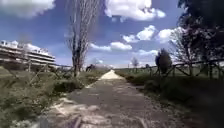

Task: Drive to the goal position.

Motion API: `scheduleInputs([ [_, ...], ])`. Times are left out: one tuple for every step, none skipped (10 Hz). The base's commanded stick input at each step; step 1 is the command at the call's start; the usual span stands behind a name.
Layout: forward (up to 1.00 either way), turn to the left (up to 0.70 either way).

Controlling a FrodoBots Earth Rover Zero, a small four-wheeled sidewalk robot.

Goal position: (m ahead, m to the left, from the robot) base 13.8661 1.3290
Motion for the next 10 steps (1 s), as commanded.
scheduleInputs([
  [1.00, 0.00],
  [1.00, 0.00],
  [1.00, 0.00],
  [1.00, 0.00],
  [1.00, 0.00],
  [1.00, 0.00],
  [1.00, 0.00],
  [1.00, 0.00],
  [1.00, 0.00],
  [1.00, 0.00],
])
